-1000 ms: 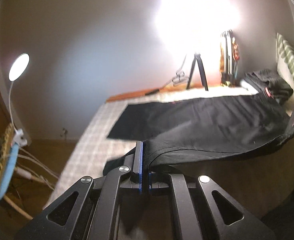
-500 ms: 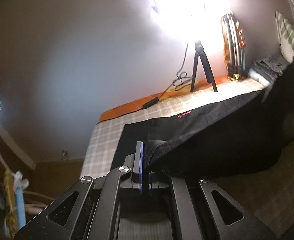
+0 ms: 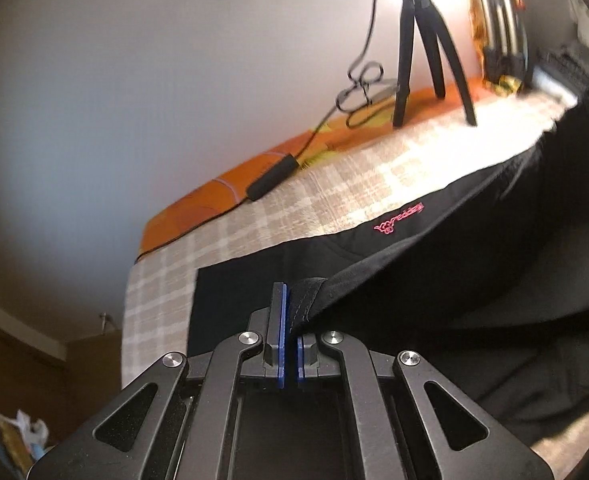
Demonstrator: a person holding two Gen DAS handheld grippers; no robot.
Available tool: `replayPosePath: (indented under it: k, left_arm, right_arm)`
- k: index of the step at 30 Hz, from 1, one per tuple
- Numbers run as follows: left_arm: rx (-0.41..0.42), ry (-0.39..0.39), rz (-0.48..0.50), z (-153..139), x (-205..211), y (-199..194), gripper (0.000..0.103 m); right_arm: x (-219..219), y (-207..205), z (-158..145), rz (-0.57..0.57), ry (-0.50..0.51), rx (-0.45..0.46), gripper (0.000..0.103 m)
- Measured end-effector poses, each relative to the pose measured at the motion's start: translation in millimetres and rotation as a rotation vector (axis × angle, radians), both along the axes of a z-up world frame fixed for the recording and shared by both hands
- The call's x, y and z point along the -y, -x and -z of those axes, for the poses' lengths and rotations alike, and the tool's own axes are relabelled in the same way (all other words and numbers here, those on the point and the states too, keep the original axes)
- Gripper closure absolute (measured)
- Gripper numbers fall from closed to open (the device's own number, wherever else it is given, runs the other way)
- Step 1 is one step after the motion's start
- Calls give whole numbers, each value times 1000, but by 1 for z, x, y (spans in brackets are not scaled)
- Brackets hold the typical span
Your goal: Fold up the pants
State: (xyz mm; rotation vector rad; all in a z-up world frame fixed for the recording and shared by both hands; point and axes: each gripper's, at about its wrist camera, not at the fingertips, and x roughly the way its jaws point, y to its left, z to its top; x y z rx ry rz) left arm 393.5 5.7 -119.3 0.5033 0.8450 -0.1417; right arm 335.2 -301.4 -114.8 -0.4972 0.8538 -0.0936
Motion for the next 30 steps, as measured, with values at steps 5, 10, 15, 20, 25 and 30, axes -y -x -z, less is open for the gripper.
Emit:
replayPosePath:
  k: [5, 10, 15, 20, 25, 30]
  left_arm:
    - [-64, 56, -14, 20, -3, -25, 90]
    - [-100, 149, -48, 22, -29, -45, 49]
    - [-128, 265, -46, 5, -56, -44, 31]
    - [-204, 363, -22, -9, -73, -40, 31]
    - [-147, 304, -81, -30, -95, -30, 31]
    - [-74, 326, -168, -46, -133, -15, 31]
  right_arm:
    - [3, -17, 29, 23, 46, -59, 103]
    - [3, -21, 47, 27, 79, -90, 103]
    - [2, -28, 57, 25, 101, -109, 103]
    - [-2, -32, 64, 28, 133, -129, 103]
    - [-1, -34, 65, 30, 141, -136, 103]
    - [-1, -36, 65, 30, 132, -137, 103]
